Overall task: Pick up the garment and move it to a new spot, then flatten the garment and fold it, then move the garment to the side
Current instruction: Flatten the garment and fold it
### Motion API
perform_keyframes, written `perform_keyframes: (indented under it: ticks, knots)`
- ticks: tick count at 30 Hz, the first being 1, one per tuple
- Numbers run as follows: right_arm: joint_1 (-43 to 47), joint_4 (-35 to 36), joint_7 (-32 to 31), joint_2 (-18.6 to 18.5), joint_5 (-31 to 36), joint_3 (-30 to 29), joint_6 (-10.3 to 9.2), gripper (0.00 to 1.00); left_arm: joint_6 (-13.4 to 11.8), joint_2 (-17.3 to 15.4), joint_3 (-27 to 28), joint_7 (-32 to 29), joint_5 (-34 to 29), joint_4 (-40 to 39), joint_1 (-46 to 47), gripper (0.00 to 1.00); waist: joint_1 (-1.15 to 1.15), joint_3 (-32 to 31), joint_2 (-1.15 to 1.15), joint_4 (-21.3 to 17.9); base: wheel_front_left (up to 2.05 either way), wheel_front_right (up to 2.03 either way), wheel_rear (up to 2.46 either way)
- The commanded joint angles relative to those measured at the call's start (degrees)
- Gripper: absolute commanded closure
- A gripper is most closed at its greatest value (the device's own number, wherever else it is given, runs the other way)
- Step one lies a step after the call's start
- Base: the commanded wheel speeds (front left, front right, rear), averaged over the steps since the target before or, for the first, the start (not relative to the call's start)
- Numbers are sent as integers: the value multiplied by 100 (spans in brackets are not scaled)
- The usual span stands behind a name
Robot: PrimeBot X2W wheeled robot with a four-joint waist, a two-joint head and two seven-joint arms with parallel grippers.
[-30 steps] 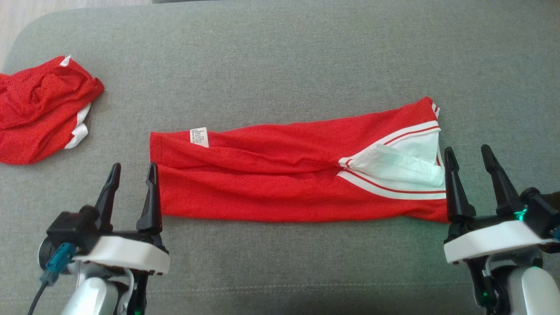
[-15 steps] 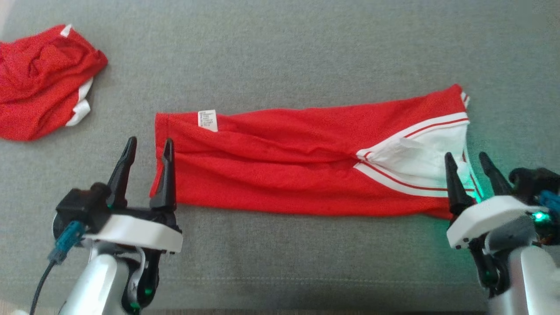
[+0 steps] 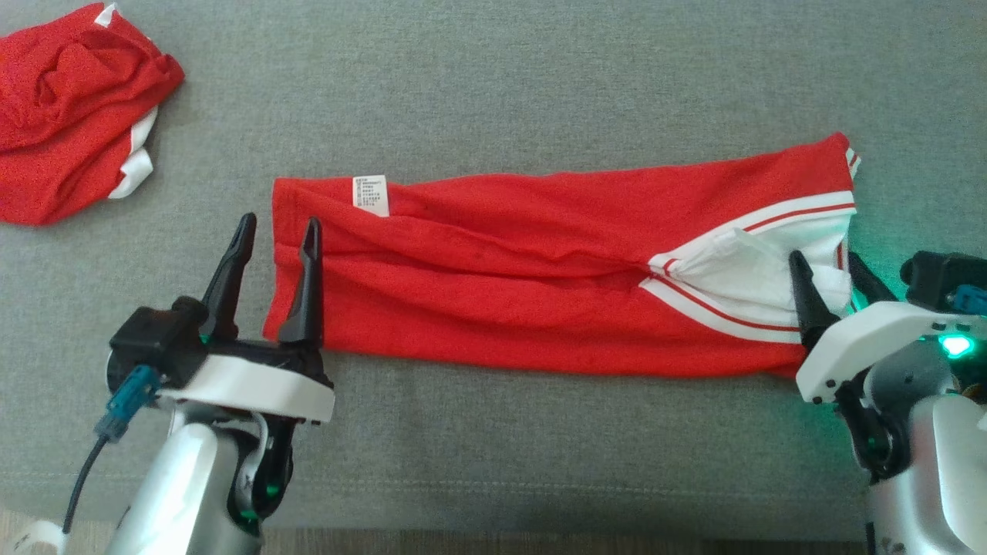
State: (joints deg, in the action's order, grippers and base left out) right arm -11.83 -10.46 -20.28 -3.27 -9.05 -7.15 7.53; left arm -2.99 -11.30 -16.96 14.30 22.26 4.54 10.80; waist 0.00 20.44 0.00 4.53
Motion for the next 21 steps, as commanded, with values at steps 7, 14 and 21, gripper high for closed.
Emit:
perform_keyframes:
  ticks: [7,14,21]
  knots:
    - [107,186,-69,-26,-207,160,-4,100,89,-27,390,70,-119,-117,147,0,0,-47,0,-74,0,0,0]
    - [168,337,38,-172,-288,-198,-4,100,130,-4,504,70,-175,-95,94,0,0,-156,0,-151,0,0,0]
    - [330,533,-12,-347,-323,-718,-4,100,156,25,576,70,-206,-87,24,0,0,-254,0,-200,0,0,0]
